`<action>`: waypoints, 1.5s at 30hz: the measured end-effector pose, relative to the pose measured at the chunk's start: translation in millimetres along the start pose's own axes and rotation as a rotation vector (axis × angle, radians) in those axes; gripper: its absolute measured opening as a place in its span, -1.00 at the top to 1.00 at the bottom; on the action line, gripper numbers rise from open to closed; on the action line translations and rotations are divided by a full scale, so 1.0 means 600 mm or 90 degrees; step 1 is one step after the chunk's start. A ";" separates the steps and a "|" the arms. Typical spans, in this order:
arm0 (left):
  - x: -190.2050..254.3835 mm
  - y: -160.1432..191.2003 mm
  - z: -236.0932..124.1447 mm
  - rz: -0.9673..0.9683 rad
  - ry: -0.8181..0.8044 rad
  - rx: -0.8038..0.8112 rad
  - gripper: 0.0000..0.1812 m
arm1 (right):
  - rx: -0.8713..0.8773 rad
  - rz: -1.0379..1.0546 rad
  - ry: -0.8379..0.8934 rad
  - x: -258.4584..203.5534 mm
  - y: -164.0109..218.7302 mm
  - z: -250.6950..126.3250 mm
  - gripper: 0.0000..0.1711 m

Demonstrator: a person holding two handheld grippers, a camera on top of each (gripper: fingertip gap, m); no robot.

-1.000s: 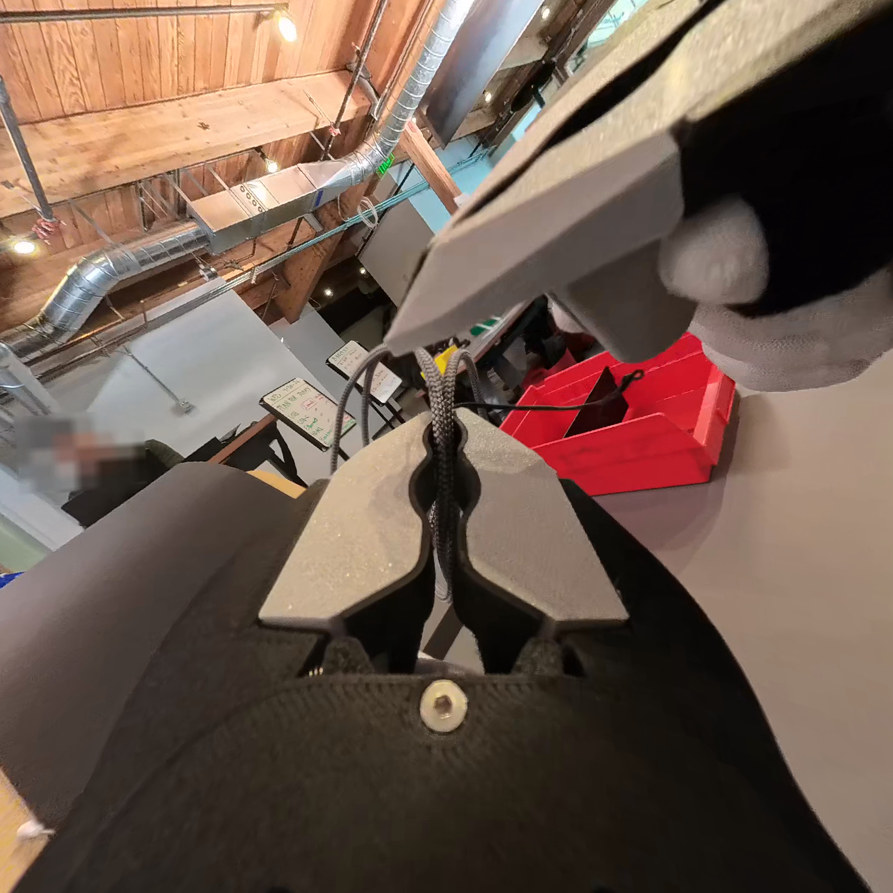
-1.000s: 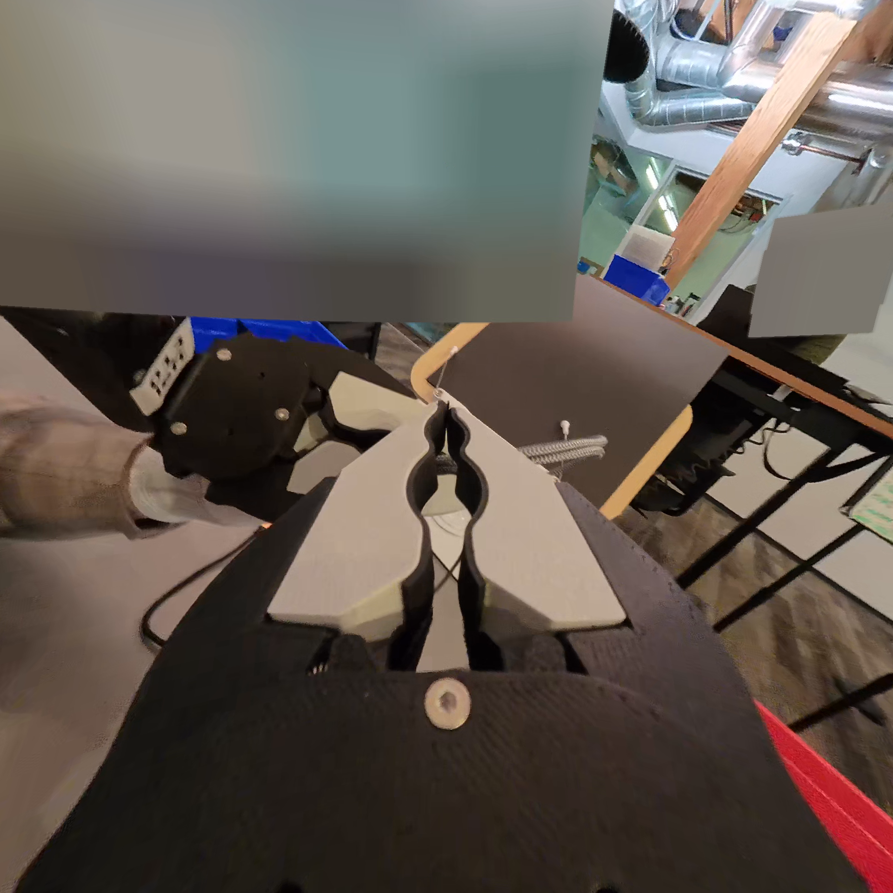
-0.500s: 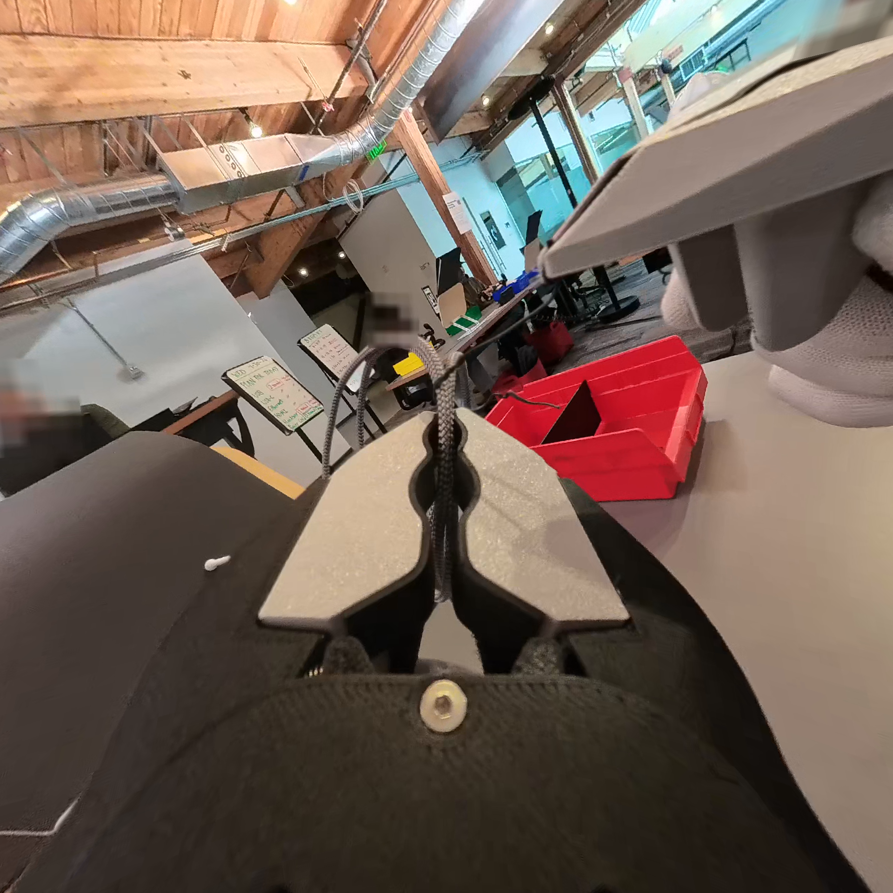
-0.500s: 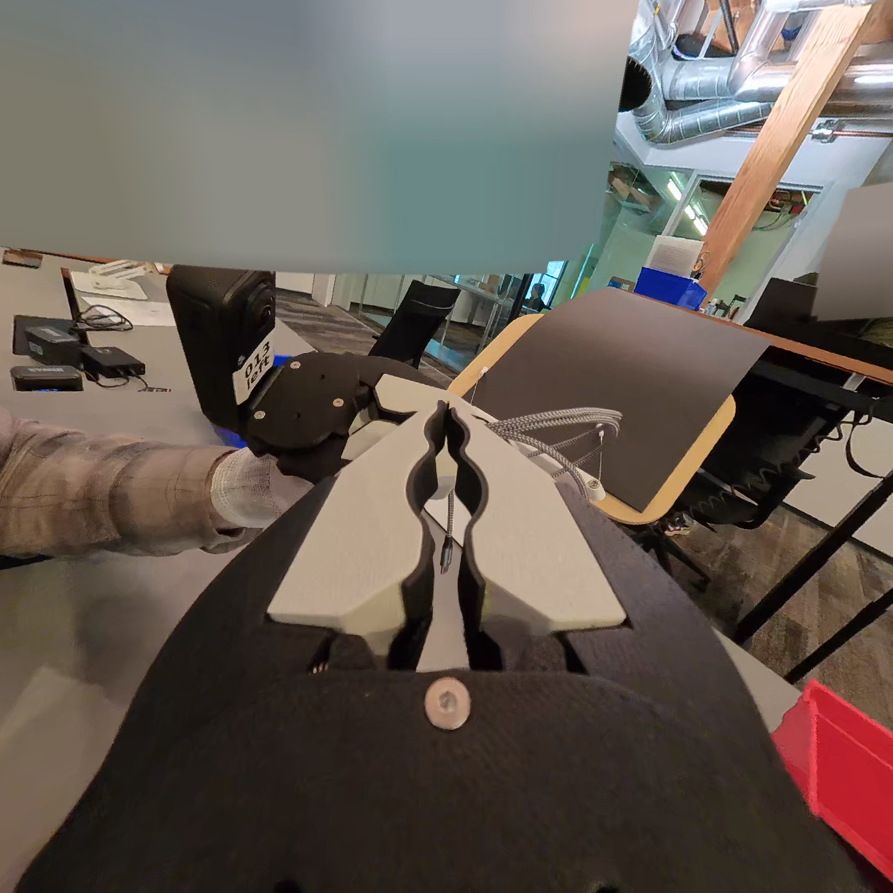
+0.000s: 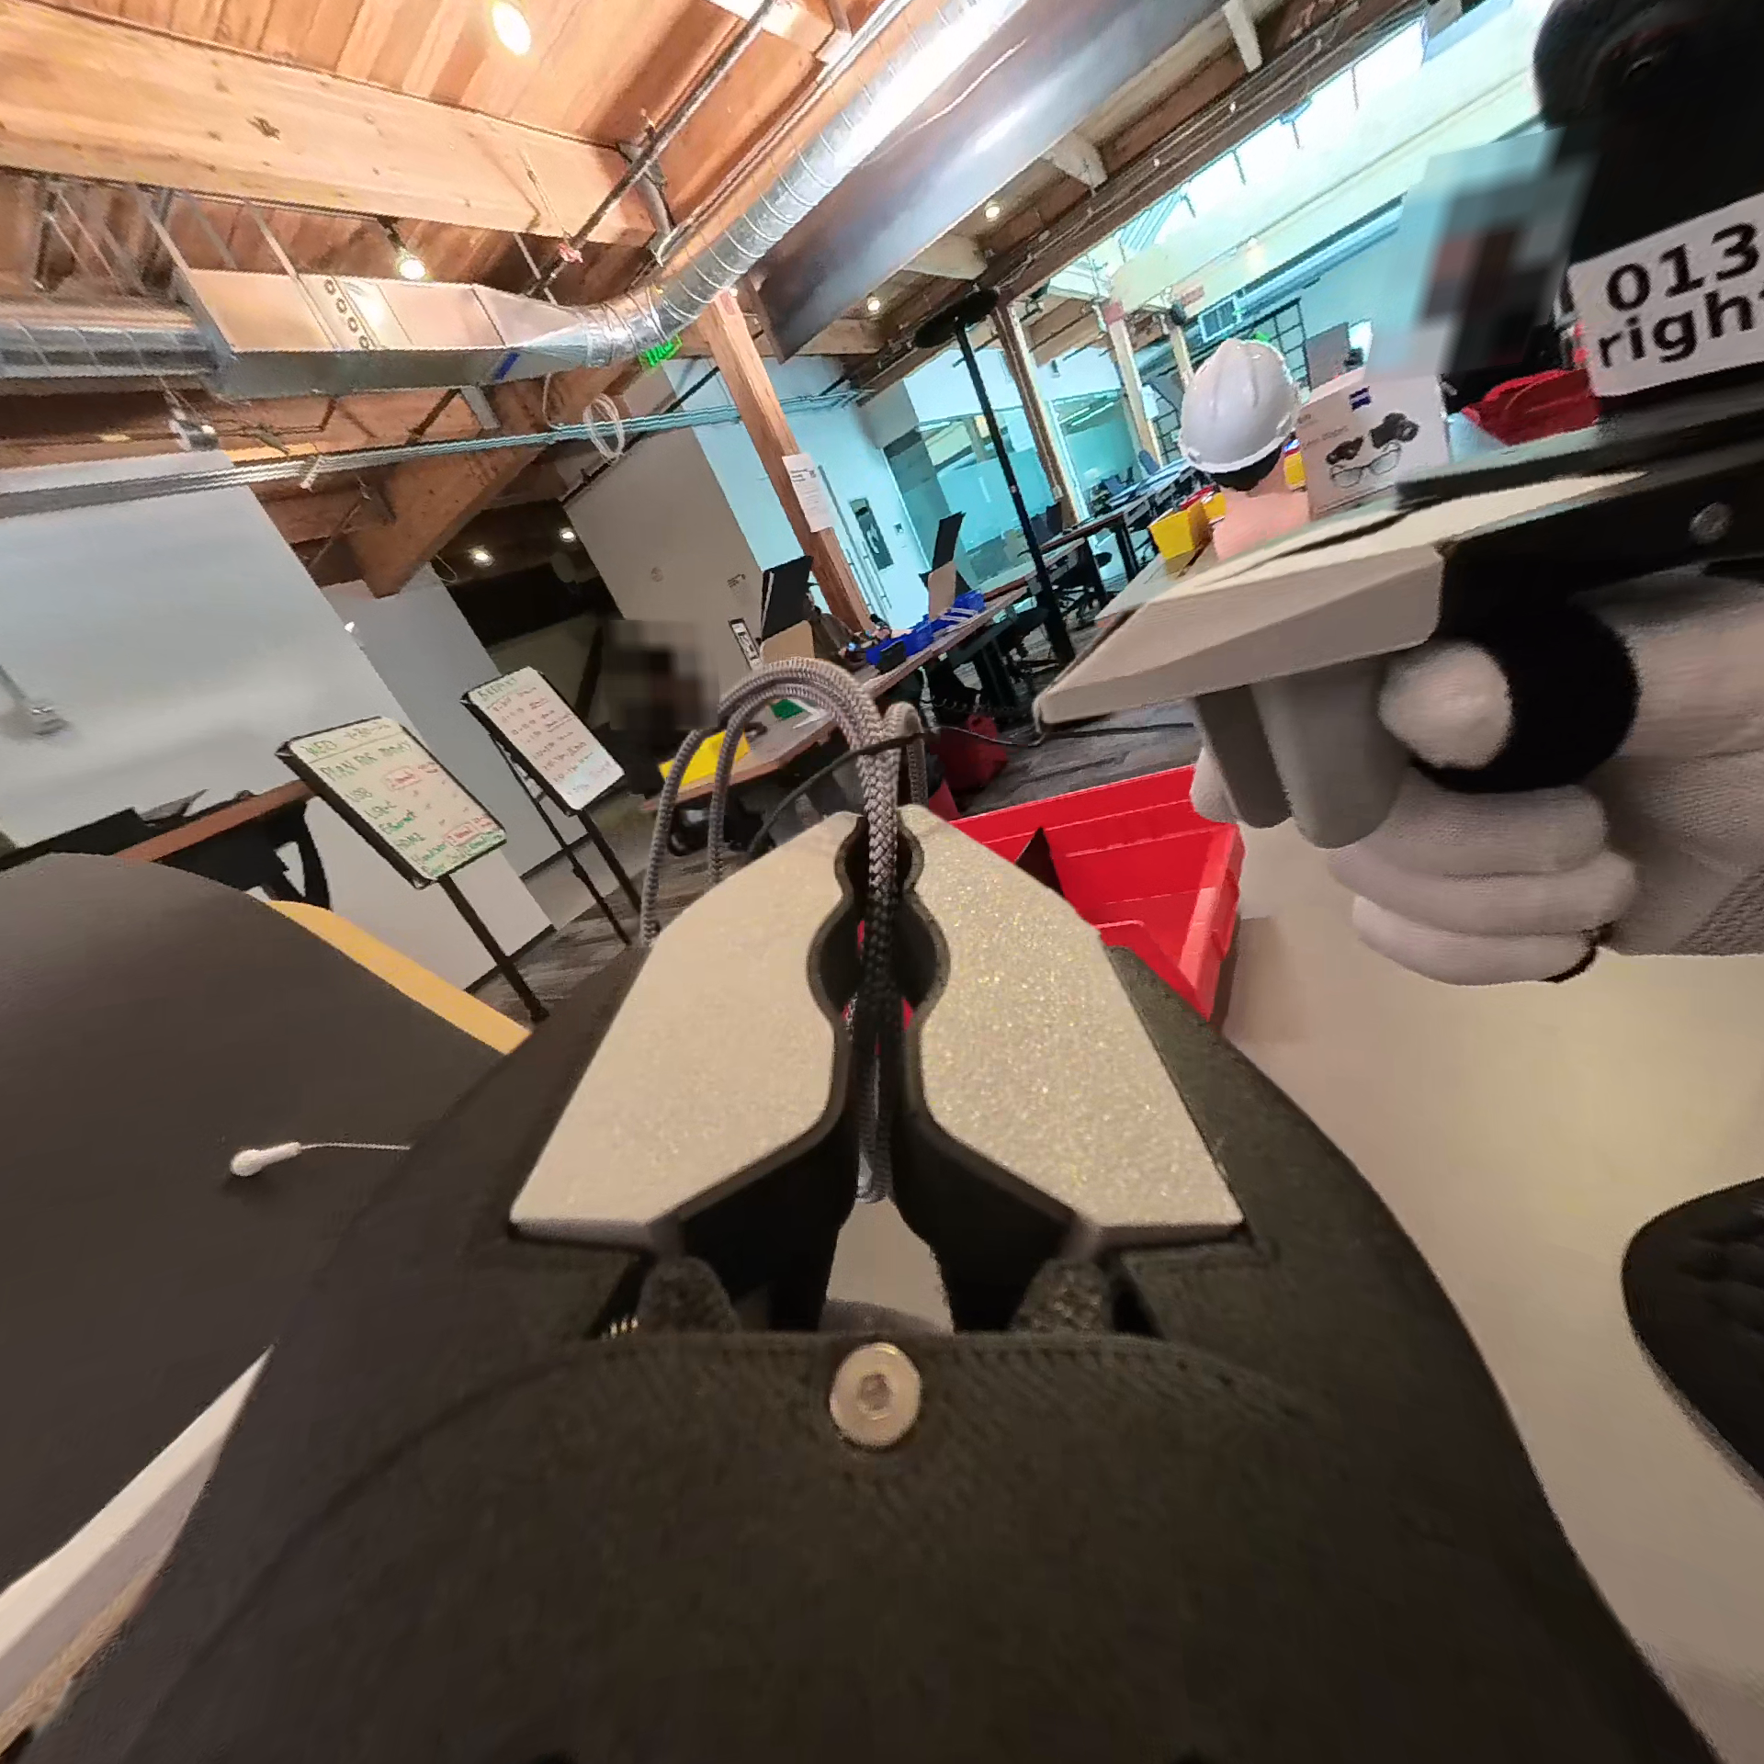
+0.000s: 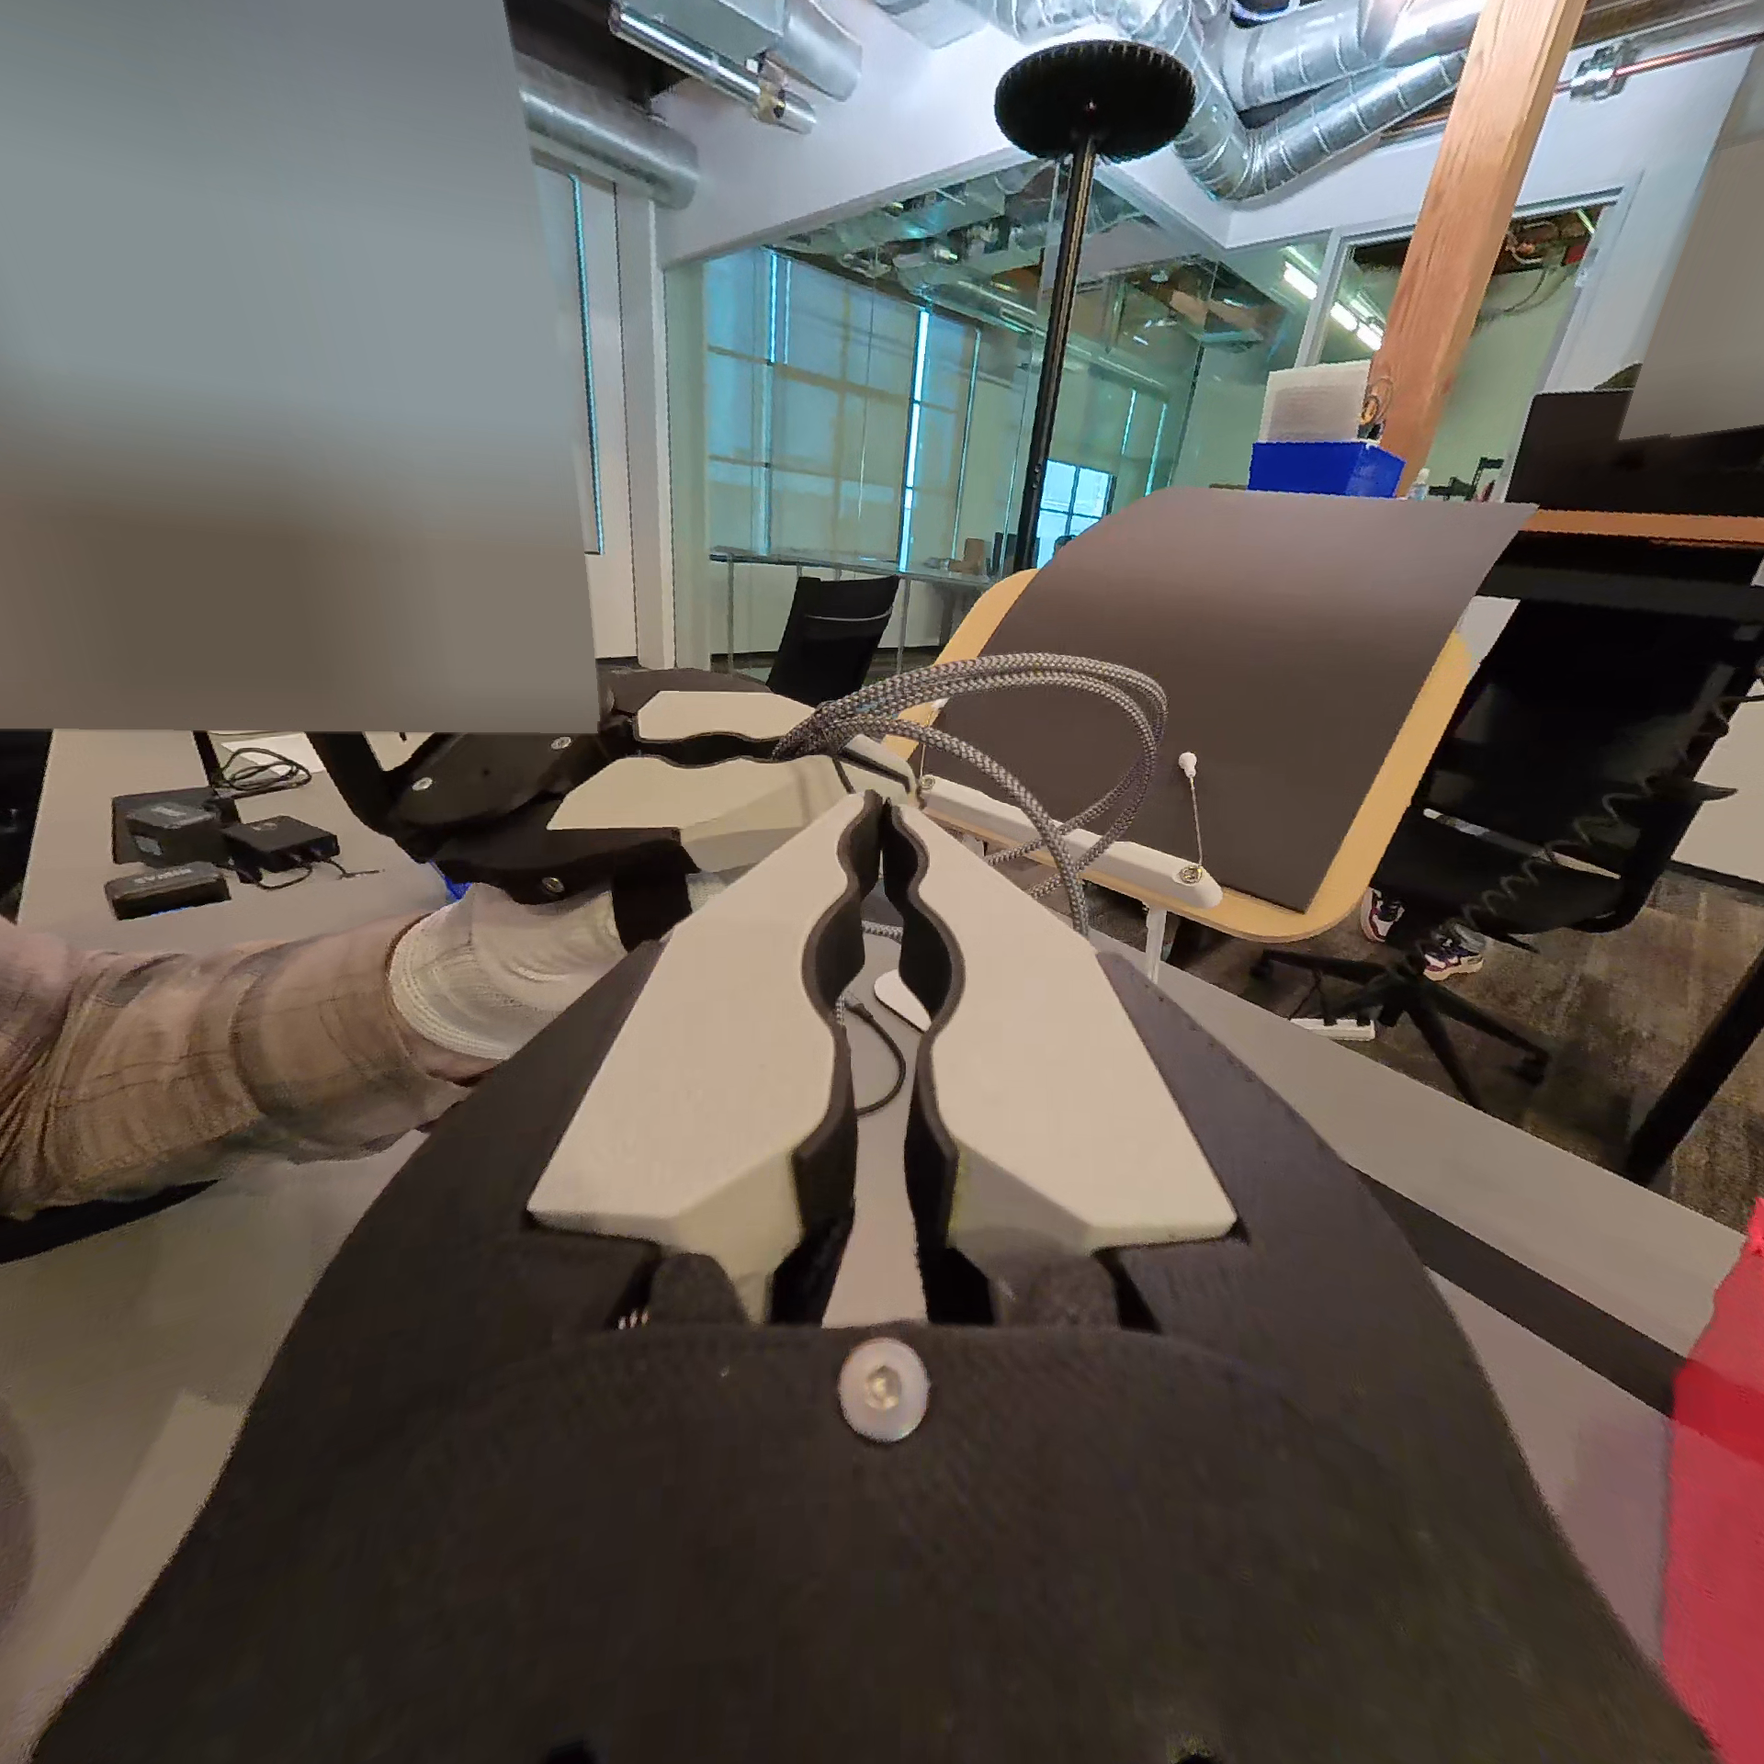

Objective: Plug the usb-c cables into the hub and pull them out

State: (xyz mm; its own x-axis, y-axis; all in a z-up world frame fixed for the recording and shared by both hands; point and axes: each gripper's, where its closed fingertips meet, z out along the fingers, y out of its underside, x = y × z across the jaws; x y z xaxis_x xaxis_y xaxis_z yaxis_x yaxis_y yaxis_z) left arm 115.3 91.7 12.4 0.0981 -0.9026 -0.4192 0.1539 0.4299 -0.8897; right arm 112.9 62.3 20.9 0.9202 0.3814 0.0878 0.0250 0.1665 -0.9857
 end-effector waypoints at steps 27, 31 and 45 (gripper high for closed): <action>0.051 0.073 0.017 0.226 0.061 -0.117 0.98 | -0.197 0.095 -0.062 -0.002 0.006 0.001 1.00; 0.062 0.083 0.016 0.338 0.069 -0.122 0.98 | -0.227 0.214 -0.091 0.012 0.012 -0.005 1.00; 0.066 0.088 0.012 0.399 0.090 -0.062 0.98 | -0.279 0.393 -0.170 0.006 0.066 0.001 1.00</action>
State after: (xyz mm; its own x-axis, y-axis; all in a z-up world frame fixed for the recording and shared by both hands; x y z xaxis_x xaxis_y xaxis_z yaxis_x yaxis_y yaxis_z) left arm 134.5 78.7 -49.8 0.0093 -0.4779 -0.8784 0.0183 0.8784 -0.4777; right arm 117.2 71.0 -17.9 0.6948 0.5017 -0.5153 -0.2567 -0.4962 -0.8294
